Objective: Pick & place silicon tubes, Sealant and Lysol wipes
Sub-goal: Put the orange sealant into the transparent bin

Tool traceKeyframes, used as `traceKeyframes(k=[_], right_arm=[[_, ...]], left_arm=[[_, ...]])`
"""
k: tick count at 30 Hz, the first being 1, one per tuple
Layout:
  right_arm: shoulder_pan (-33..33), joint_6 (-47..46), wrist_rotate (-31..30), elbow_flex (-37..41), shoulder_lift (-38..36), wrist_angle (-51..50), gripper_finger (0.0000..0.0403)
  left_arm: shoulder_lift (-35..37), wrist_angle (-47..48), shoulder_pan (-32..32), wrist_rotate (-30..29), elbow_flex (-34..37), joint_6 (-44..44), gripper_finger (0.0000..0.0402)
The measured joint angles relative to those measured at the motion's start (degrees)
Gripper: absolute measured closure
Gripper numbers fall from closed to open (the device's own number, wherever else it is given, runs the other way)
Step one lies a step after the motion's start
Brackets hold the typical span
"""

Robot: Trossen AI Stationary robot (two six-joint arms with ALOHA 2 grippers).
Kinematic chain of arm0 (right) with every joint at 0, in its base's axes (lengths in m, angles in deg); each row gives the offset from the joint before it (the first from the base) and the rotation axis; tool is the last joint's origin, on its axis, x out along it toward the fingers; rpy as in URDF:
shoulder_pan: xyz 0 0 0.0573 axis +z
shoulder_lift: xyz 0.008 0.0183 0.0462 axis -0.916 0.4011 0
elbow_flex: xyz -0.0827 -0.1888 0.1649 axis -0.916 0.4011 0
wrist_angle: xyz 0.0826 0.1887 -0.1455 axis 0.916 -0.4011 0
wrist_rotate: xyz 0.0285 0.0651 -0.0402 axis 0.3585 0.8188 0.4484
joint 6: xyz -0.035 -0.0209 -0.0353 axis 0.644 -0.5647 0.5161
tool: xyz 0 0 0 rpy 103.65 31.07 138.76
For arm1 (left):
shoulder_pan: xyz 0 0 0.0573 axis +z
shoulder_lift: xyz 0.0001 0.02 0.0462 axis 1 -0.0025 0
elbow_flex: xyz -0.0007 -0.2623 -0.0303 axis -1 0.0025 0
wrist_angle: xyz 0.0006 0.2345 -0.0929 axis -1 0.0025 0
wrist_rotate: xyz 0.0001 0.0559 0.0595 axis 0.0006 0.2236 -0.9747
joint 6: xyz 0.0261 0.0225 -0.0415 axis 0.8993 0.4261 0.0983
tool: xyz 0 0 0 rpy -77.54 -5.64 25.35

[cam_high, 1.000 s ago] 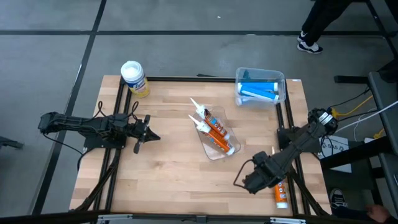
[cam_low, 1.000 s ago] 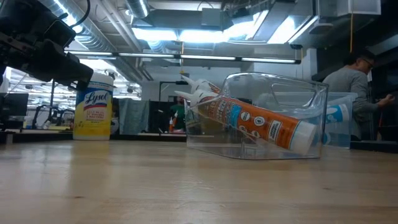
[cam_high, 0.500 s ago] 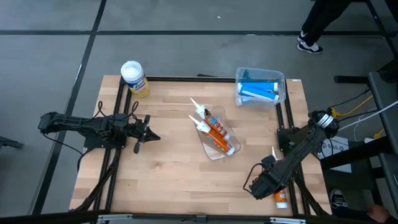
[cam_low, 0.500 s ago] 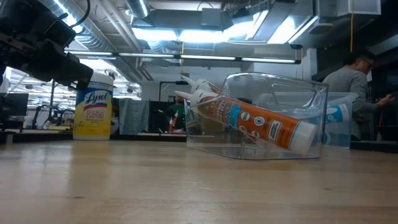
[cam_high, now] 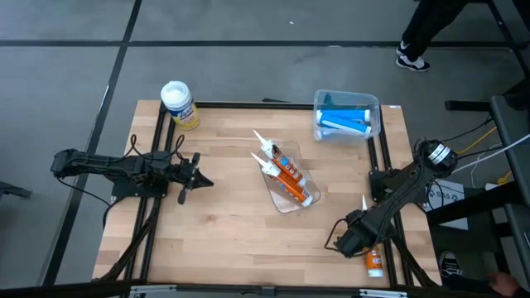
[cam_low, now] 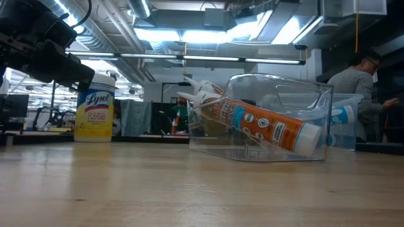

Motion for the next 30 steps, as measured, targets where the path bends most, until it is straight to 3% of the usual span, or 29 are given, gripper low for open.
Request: traceKeyframes(k=[13,23,30], right_arm=[[1.18,-4.10,0.70,6.90,-3.21,5.33,0.0150],[1.18,-7.19,3.25,14.27,-3.51,18.50,0.0149],[1.21,-5.06,-3.68,14.91,-3.26,19.36,0.0147]], left_arm=[[0.01,-0.01,0.00,0.00,0.00,0.00,0.0393],[0.01,0.00,0.00,-0.02,0.00,0.01,0.0391],[-0.01,0.01,-0.02,0.00,0.00,0.02,0.0390]])
